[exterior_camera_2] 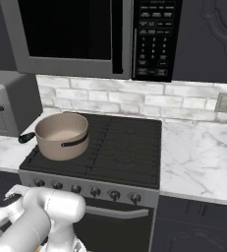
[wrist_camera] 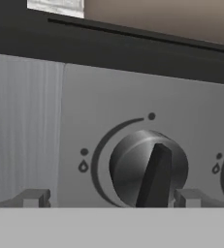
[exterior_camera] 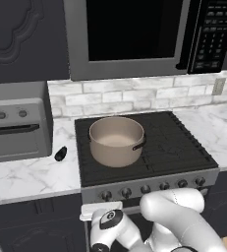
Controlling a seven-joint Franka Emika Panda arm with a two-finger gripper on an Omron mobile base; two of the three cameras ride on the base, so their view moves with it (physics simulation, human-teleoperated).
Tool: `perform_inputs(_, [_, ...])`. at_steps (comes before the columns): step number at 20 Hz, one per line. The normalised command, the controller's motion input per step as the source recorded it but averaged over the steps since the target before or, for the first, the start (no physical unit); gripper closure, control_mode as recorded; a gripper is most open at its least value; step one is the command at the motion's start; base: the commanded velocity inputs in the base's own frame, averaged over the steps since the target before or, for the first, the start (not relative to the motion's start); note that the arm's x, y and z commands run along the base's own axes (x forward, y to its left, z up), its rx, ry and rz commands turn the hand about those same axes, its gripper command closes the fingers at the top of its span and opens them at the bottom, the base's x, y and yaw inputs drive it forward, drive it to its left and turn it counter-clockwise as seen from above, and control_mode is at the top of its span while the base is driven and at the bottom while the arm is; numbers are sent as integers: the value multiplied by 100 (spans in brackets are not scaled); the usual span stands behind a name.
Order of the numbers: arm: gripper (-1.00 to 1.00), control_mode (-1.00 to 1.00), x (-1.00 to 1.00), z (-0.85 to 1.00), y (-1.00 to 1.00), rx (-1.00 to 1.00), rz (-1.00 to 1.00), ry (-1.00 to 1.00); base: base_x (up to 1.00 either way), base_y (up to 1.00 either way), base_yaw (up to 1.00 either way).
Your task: Turn on the burner for the pot on the stove. Wait thirty seconds for the pot to heat up. Then add the eggplant to the pot.
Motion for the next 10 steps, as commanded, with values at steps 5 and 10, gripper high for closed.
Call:
perform_inputs(5, [-100,-100,16,0,-22,1,0,-1,0,0,0])
perform_inputs(10, [-100,-100,27,0,-29,1,0,0,0,0,0])
